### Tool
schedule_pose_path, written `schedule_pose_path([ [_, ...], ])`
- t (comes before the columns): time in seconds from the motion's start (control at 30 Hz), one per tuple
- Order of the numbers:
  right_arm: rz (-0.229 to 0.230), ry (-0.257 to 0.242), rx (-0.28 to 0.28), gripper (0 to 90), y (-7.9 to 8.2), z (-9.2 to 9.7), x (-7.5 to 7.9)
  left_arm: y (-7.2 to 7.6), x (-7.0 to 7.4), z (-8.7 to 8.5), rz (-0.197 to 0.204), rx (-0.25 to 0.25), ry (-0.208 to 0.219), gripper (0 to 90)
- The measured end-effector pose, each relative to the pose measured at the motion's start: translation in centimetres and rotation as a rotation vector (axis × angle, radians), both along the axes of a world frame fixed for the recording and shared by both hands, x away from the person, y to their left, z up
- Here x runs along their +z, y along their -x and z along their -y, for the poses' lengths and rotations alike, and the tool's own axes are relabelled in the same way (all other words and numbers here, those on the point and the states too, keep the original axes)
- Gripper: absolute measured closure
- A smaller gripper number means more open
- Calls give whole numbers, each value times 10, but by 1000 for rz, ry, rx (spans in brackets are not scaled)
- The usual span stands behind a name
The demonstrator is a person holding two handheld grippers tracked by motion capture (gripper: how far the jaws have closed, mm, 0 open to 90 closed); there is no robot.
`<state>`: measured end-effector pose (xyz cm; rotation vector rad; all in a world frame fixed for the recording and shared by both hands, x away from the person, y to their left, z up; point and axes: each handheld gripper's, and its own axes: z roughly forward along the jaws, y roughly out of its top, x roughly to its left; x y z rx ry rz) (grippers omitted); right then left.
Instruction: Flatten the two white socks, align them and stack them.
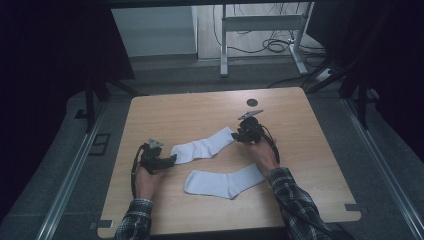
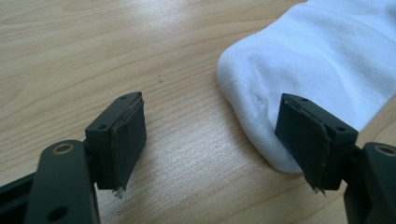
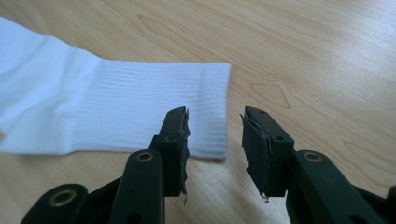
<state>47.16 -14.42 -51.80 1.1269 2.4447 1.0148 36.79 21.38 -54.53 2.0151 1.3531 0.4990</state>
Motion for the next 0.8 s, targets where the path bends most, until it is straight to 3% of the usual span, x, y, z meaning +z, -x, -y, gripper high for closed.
schedule_pose_path([
  [0.13, -1, 38, 2, 624, -3, -5, -11, 1, 0, 0, 9, -23, 6, 309],
  [0.23, 5, 32, -3, 753, -2, -6, -13, 3, 1, 1, 17, -52, 13, 397],
  [0.37, -6, 33, 2, 819, 3, -6, -13, 4, 1, 3, 12, -98, 52, 657],
  [0.47, -7, 34, 7, 821, 7, -2, -9, 2, 3, 5, -34, -88, 95, 824],
  [0.6, -15, -12, 15, 821, 15, 10, -1, 2, 6, 8, -30, -84, 90, 858],
  [0.8, 4, -56, 39, 820, 32, 26, 16, 8, 22, 11, 16, -102, 135, 858],
])
